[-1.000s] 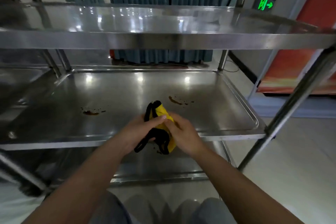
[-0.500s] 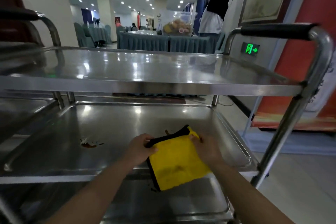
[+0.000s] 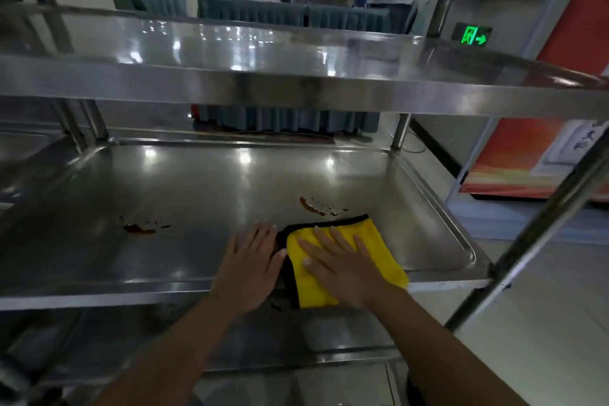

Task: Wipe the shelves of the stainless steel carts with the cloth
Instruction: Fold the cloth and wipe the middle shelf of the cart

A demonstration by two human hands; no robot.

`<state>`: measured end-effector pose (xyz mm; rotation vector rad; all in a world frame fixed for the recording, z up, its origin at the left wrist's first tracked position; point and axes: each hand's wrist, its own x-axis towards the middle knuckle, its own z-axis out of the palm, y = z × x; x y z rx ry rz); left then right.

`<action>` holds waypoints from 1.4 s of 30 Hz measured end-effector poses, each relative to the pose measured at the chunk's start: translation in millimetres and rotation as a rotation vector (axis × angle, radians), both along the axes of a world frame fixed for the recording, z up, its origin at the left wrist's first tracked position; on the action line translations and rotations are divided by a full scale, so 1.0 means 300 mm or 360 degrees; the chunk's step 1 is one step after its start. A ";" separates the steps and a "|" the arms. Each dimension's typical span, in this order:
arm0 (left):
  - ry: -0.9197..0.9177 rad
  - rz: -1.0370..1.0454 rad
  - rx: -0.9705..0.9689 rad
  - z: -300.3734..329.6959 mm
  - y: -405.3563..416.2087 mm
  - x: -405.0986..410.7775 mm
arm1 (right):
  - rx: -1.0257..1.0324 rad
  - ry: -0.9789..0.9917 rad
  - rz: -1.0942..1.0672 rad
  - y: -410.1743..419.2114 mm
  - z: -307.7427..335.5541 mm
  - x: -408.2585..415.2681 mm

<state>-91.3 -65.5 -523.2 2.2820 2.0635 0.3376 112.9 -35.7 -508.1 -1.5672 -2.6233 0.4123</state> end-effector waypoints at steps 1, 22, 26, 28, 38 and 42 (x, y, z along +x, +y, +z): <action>0.0045 0.0000 -0.0017 -0.002 0.006 0.002 | -0.0002 -0.0025 -0.0035 0.018 -0.001 0.006; 0.0171 0.0034 -0.0151 0.019 -0.037 -0.027 | 0.0033 -0.0217 -0.0119 0.070 0.007 -0.109; 0.0086 0.0029 -0.0131 0.018 -0.041 0.004 | 0.0043 -0.0257 -0.0340 0.074 0.004 0.070; 0.0039 0.0032 -0.0109 0.009 -0.050 0.027 | 0.0052 -0.0277 -0.0386 0.068 -0.004 0.121; 0.0177 0.0033 -0.0110 0.018 -0.062 0.031 | 0.0074 -0.0264 -0.0116 0.206 0.006 -0.133; 0.0234 0.0059 -0.0103 0.019 -0.049 0.033 | 0.0019 -0.0229 -0.0116 0.308 0.015 -0.171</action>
